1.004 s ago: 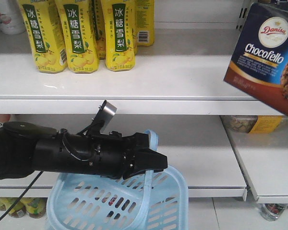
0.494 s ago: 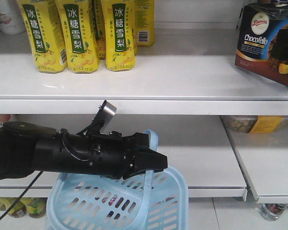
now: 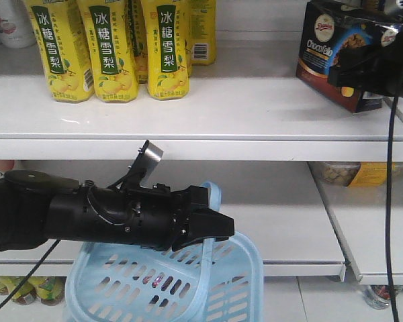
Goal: Left arm holds basket, right arm returns cookies
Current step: 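Set the box upright on the shelf and open the right gripper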
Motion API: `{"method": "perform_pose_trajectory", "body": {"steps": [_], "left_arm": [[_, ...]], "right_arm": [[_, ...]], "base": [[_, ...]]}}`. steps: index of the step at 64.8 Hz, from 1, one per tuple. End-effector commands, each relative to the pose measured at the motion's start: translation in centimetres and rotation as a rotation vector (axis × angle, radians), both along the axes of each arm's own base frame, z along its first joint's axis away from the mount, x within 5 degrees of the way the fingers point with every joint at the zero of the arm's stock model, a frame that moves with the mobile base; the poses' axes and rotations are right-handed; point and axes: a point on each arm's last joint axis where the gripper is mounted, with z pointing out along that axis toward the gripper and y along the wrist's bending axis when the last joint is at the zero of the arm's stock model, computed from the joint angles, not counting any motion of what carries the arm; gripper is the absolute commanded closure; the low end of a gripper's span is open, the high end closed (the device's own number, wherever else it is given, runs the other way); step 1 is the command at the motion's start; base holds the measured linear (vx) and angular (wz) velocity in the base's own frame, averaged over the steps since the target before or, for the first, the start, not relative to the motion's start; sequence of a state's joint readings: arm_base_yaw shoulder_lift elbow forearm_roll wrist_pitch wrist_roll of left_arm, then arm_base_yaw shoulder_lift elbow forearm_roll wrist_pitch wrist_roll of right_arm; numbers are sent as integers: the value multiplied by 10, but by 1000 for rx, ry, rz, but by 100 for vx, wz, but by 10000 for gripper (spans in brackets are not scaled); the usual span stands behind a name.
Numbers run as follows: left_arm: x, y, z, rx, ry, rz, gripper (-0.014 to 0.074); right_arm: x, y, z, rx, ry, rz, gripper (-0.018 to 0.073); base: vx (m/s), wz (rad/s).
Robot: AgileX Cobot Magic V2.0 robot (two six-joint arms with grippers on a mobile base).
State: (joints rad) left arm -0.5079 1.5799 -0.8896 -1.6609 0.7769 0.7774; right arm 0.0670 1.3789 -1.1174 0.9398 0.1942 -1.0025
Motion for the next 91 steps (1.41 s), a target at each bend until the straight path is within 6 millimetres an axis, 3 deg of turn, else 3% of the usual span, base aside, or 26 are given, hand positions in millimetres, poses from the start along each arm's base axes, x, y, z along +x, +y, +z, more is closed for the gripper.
{"method": "perform_pose_trajectory", "body": {"steps": [1, 21, 33, 91], "left_arm": [[-1, 1, 28, -73, -92, 11, 603], [-1, 1, 28, -73, -92, 11, 603], [-1, 1, 28, -73, -92, 11, 603], [-1, 1, 28, -73, -92, 11, 603]], "right_arm": [[1, 6, 3, -13, -10, 25, 286], [0, 6, 4, -11, -8, 31, 75], [-7, 6, 13, -8, -33, 35, 0], [-58, 2, 42, -60, 12, 60, -7]], "base": [[0, 0], [0, 0], [0, 0], [0, 0]]}}
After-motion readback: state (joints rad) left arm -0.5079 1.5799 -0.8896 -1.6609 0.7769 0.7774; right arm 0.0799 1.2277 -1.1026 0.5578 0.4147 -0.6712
